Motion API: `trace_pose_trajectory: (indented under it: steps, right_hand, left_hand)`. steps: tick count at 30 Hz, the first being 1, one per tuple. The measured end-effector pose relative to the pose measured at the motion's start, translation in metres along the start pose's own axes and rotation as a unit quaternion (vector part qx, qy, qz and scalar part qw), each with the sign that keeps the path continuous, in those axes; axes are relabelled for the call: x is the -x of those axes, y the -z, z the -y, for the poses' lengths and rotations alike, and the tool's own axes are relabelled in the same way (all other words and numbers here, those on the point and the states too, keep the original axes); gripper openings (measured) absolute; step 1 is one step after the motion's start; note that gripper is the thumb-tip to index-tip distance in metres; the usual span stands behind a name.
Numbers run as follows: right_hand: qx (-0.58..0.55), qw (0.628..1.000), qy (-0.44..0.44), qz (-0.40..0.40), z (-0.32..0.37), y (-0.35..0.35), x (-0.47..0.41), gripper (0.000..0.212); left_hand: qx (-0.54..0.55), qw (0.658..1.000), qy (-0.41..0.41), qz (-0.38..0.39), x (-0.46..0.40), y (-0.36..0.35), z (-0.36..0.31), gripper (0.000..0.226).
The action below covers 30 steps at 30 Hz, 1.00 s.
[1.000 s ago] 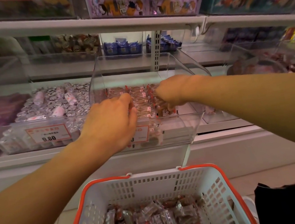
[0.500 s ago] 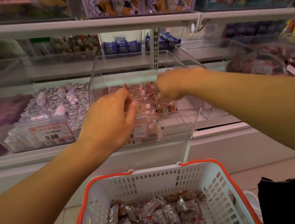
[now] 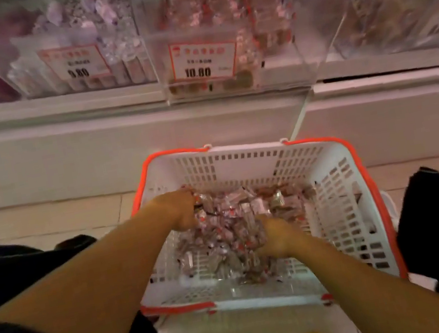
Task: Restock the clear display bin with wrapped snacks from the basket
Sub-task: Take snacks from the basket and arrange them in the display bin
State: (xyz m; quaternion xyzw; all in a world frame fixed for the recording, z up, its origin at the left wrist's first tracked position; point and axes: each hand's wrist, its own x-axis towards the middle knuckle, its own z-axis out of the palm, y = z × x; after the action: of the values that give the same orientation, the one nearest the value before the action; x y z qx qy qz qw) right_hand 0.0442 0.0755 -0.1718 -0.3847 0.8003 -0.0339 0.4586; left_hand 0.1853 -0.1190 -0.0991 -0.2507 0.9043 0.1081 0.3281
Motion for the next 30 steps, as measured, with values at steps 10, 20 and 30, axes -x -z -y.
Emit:
trace_pose_trajectory:
  steps: [10, 20, 30]
  right_hand:
    - [-0.100, 0.986, -0.133, 0.011, -0.012, -0.060, -0.053, 0.133]
    - [-0.272, 0.951, -0.142, 0.031, -0.013, -0.059, -0.070, 0.056]
    - [-0.444, 0.884, -0.126, 0.068, -0.014, -0.049, -0.069, 0.076]
  left_hand:
    - [0.171, 0.951, 0.237, 0.102, -0.054, -0.151, -0.053, 0.096]
    - [0.121, 0.931, 0.343, -0.017, -0.067, -0.166, -0.061, 0.077]
    - [0.334, 0.890, 0.307, 0.050, -0.072, -0.184, -0.049, 0.053]
